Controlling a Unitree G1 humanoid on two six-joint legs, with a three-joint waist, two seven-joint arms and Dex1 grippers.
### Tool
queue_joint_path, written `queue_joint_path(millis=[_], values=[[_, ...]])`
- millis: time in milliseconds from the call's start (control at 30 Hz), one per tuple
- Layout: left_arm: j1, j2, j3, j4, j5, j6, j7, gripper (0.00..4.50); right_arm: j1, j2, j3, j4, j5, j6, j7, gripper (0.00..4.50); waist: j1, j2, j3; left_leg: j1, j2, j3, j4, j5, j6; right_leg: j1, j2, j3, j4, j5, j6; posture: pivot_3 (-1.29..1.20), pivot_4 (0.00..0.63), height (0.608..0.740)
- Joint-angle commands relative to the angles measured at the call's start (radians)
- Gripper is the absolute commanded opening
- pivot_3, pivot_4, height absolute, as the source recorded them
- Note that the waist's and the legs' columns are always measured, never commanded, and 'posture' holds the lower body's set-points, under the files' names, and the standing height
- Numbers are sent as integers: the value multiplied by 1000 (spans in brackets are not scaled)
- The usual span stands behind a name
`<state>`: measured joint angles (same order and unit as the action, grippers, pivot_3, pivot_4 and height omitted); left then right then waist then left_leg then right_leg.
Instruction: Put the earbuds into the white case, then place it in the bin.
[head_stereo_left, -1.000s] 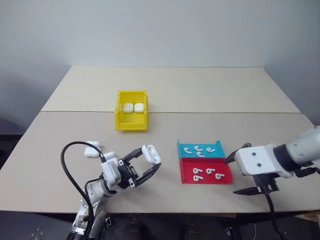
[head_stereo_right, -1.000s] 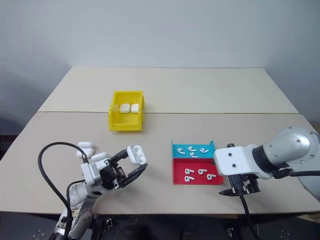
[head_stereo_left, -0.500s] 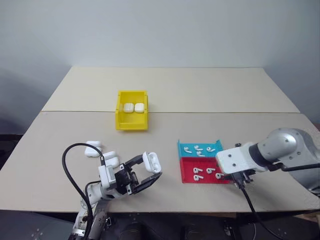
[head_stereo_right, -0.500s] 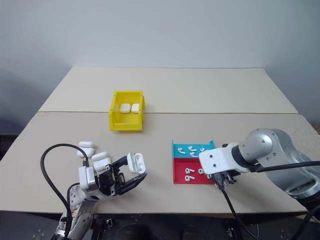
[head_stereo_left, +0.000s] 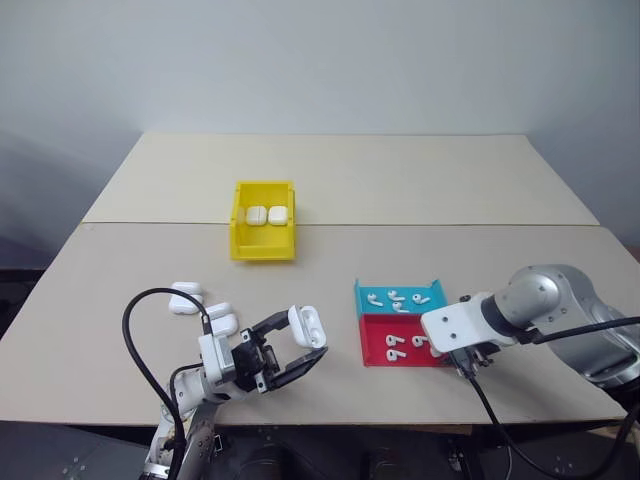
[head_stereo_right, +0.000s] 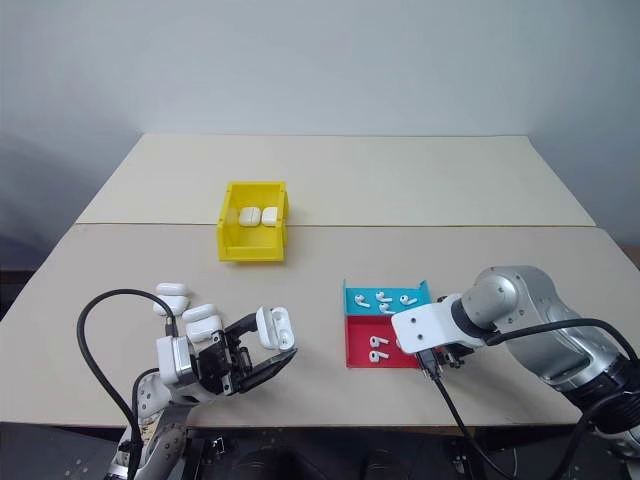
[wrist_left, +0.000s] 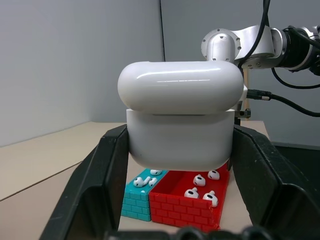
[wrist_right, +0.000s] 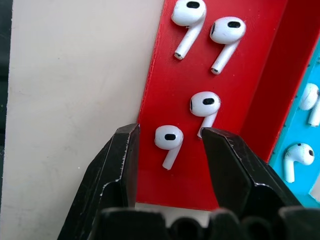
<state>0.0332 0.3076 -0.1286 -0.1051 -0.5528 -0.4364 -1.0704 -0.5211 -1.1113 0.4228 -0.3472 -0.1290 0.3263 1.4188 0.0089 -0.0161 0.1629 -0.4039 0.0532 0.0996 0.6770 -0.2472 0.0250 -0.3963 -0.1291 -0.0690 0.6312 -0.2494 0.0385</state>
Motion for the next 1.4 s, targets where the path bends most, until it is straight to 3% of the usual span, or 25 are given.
queue_joint_path(millis=[33,700,833,1233,1333,1400], values=[[-4,-5,14,-46,4,0,18,2759,-12,8,-9,17,-17,-36,13,2382,0,0,0,0,0,0,0,0,0,0,0,0,0,0,0,0,150,740],[33,16,12,-99,33,29,67,2759,-17,63,-3,99,-79,-91,35,2382,0,0,0,0,0,0,0,0,0,0,0,0,0,0,0,0,150,740],[35,17,12,-102,40,33,77,2759,-16,71,-4,111,-93,-100,30,1490,0,0,0,0,0,0,0,0,0,0,0,0,0,0,0,0,150,740],[32,20,21,-106,55,44,107,2759,-12,81,-5,126,-107,-123,32,1490,0,1,0,0,0,0,0,0,0,0,0,0,0,0,0,0,150,740],[36,25,22,-114,57,55,117,2759,-10,80,-8,131,-112,-133,32,982,-1,1,0,0,0,0,0,0,0,0,0,0,0,0,0,0,150,740],[39,29,22,-119,59,62,122,2759,-10,81,-9,133,-115,-137,31,982,0,1,0,1,0,0,0,0,0,1,0,0,0,1,0,0,150,740]])
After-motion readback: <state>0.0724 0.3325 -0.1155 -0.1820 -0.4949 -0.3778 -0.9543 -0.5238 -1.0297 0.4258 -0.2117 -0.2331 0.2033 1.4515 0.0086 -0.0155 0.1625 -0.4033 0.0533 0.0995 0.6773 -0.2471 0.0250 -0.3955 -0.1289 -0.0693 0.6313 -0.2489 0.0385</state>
